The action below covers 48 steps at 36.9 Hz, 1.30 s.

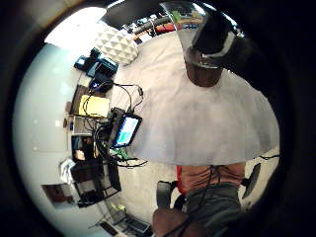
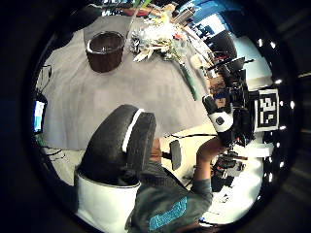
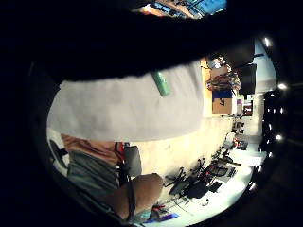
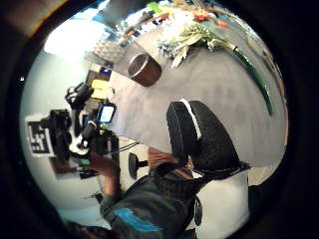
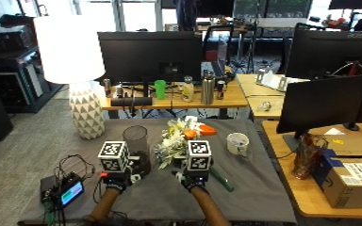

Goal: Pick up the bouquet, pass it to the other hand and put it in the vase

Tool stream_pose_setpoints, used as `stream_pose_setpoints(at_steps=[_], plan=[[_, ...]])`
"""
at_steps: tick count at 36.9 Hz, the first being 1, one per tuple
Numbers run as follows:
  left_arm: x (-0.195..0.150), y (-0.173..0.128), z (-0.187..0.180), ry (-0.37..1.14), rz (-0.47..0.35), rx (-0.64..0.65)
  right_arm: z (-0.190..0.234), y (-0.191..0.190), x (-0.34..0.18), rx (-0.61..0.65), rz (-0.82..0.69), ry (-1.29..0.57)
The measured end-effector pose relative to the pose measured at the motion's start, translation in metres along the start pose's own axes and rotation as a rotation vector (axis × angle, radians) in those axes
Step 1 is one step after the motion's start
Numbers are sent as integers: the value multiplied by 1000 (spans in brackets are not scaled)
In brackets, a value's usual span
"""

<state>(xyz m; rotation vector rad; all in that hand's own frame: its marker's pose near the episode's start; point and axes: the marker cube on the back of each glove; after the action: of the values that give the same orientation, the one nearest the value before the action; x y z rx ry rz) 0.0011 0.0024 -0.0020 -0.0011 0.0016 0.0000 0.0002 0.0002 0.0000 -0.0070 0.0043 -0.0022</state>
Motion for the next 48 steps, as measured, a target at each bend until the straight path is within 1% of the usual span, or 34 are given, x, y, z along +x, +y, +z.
stream_pose_setpoints(at_steps=[7, 20, 25, 32, 36, 42, 48], plan=[[2, 2, -2, 12, 7, 24, 1, 0, 3, -1, -8, 7], [7, 6, -6, 11, 16, 24, 1, -1, 8, 4, -18, -13], [5, 5, -6, 7, 13, 16, 1, -2, 10, 26, -12, -10], [-1, -2, -3, 13, 11, 46, -5, 5, 8, 25, -27, -17], [-2, 1, -6, 18, 8, 49, -7, 4, 10, 33, -39, -27], [-1, 4, -7, 24, 10, 71, -5, -9, 40, 84, -30, -11], [8, 5, -9, 40, 26, 100, -10, -13, 86, 158, 15, -6]])
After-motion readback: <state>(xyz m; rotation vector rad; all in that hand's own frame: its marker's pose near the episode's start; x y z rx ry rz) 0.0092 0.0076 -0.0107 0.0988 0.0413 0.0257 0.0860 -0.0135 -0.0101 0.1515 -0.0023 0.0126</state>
